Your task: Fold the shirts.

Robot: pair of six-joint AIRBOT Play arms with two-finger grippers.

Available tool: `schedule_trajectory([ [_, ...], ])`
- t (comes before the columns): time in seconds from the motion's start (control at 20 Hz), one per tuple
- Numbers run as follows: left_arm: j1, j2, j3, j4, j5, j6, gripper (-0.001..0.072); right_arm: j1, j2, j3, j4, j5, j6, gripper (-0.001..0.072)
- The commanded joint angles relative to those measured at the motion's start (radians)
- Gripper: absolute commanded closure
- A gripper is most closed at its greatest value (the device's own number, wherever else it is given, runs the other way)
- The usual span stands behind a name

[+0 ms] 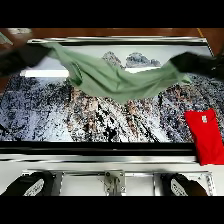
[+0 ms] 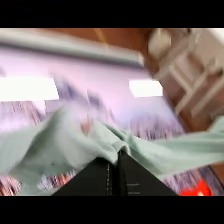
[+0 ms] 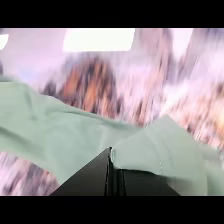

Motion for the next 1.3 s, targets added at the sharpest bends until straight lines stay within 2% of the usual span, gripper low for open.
schedule_trajectory([
  [0.0,0.145,0.153,0.109,0.018,0.019,-0.023,0.0672,-0.006,0.158,0.115,-0.085,-0.146,-0.024,0.0632],
  [0.15,0.262,0.208,0.108,0.08,0.003,-0.088,0.0671,-0.006,0.224,0.156,-0.249,-0.141,0.042,0.0632],
  [0.25,0.315,0.225,0.108,0.088,-0.031,-0.092,0.0671,-0.006,0.264,0.156,-0.351,-0.042,0.143,0.0632],
  [0.5,0.356,0.29,0.109,0.088,-0.009,-0.068,0.0671,-0.005,0.324,0.156,-0.407,0.427,0.199,0.0632],
  [0.55,0.356,0.307,0.109,0.089,-0.006,-0.056,0.0671,-0.006,0.329,0.156,-0.417,0.524,0.245,0.0632],
  [0.7,0.356,0.337,0.108,0.249,-0.084,-0.062,0.0671,-0.005,0.329,0.109,-0.44,0.824,0.408,0.0633],
  [0.75,0.356,0.335,0.106,0.326,-0.145,-0.106,0.0671,-0.005,0.329,0.068,-0.448,0.9,0.435,0.0632],
  [0.85,0.356,0.335,0.08,0.461,-0.264,-0.187,0.0671,-0.001,0.355,-0.056,-0.435,0.88,0.48,0.0633],
  [0.95,0.356,0.333,0.019,0.508,-0.293,-0.197,0.0671,0.0,0.349,-0.194,-0.418,0.808,0.481,0.0632],
  [1.15,0.354,0.282,-0.135,0.453,-0.197,-0.213,0.0671,0.0,0.244,-0.399,-0.345,0.391,0.452,0.0633],
  [1.25,0.354,0.213,-0.204,0.391,-0.137,-0.212,0.0671,0.0,0.114,-0.414,-0.277,0.259,0.429,0.0632],
])
